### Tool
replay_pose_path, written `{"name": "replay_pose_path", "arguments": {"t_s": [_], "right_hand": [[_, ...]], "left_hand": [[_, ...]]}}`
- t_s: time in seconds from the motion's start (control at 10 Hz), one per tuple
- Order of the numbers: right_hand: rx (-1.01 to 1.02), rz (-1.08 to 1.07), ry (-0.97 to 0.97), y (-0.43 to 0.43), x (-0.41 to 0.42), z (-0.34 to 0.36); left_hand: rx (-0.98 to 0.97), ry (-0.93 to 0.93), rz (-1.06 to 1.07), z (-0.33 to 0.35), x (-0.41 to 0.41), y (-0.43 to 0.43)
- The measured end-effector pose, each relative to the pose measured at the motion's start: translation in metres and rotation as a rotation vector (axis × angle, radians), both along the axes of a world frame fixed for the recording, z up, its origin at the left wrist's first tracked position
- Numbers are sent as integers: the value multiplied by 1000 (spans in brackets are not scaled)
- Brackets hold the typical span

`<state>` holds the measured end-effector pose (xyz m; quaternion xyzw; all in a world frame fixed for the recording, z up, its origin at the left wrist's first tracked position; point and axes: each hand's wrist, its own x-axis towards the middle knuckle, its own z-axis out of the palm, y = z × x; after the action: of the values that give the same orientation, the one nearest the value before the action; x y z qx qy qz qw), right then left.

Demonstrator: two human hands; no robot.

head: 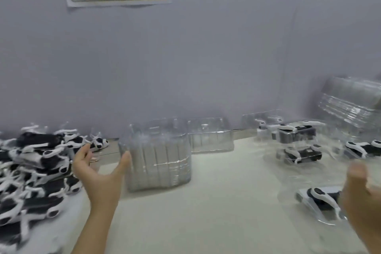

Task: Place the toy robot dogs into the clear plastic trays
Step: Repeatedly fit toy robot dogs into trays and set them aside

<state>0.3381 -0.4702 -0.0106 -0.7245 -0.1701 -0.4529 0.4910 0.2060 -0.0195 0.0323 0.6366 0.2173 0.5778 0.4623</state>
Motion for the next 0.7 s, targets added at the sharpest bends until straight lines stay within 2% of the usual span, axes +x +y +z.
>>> {"name": "replay_pose_path", "arguments": {"t_s": [0.1, 0.2, 0.3, 0.4, 0.5, 0.6, 0.7], "right_hand": [[-128, 122, -443, 135, -3, 47], [-306, 332, -338, 225, -19, 85], [-698, 351, -55, 295, -14, 89], [-1076, 240, 85, 331, -6, 92], [-1191, 191, -8, 340, 6, 100], [-1225, 326, -39, 341, 13, 104], [-1246, 343, -33, 349, 12, 104]], "left_hand": [[-90, 281, -208, -18, 0, 34], [-134, 409, -366, -32, 7, 35], [-222, 419, -452, -37, 16, 30], [-280, 365, -510, -46, 25, 25], [-284, 286, -507, -52, 28, 22], [-288, 250, -509, -55, 30, 19], [-298, 225, -514, -60, 35, 18]]}}
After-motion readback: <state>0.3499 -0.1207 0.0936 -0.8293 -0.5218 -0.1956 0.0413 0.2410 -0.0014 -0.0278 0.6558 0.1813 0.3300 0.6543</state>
